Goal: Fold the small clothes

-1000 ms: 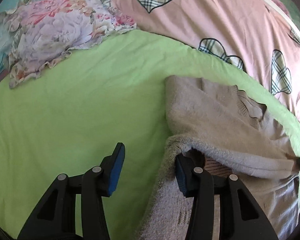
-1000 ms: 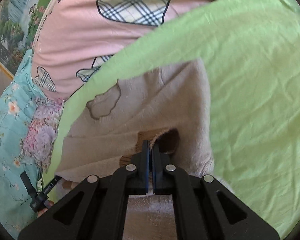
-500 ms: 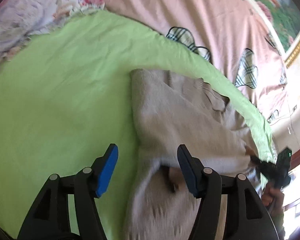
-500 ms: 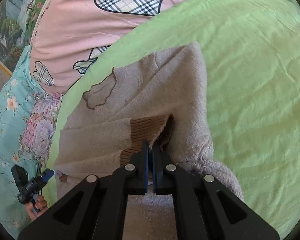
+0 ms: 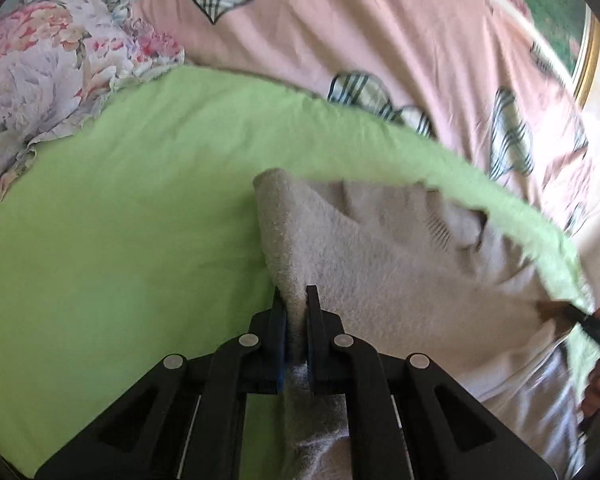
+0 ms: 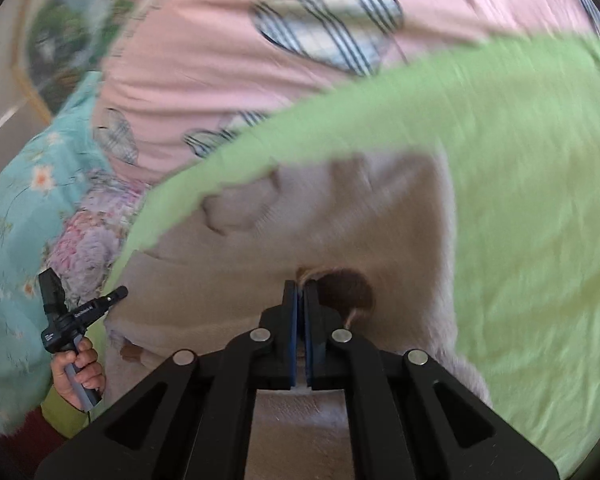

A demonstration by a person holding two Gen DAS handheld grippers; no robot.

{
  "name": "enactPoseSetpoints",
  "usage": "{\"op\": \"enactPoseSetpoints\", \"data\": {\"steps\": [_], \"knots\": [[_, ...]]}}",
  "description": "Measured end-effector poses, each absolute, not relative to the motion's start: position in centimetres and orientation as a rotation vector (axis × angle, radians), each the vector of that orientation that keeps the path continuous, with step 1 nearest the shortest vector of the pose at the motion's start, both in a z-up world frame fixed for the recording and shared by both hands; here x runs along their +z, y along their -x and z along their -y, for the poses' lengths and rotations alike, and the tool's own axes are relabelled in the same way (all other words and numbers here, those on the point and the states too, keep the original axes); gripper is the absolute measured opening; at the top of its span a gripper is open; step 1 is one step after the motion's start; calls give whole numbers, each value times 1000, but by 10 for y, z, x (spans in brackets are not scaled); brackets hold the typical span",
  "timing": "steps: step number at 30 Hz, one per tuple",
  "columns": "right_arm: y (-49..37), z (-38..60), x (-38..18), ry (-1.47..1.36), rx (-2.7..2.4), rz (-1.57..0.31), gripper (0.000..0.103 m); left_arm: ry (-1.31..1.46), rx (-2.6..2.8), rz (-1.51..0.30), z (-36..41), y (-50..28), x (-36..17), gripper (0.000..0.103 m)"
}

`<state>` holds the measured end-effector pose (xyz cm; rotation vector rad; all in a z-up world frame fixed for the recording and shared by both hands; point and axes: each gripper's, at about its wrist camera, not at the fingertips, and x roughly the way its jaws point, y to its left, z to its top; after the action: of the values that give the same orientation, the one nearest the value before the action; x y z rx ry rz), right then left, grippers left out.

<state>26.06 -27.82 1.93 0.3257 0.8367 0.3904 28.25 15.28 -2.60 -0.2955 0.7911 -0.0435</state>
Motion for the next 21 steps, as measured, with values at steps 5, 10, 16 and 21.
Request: {"op": "enactPoseSetpoints", "data": {"steps": [5, 10, 16, 21], "knots": [[-269, 281, -12, -251, 289, -973, 3, 289, -22, -843, -153, -289, -39, 6], [-261, 289, -18, -280, 252, -1021, 3, 250, 4, -894, -148, -281, -33, 12], [-217, 302, 19, -361, 300, -957, 16, 304, -44, -903, -145, -211, -9, 38], [-168, 308, 32, -391, 333, -900, 68, 277, -77, -920, -129, -134, -10, 42]]}}
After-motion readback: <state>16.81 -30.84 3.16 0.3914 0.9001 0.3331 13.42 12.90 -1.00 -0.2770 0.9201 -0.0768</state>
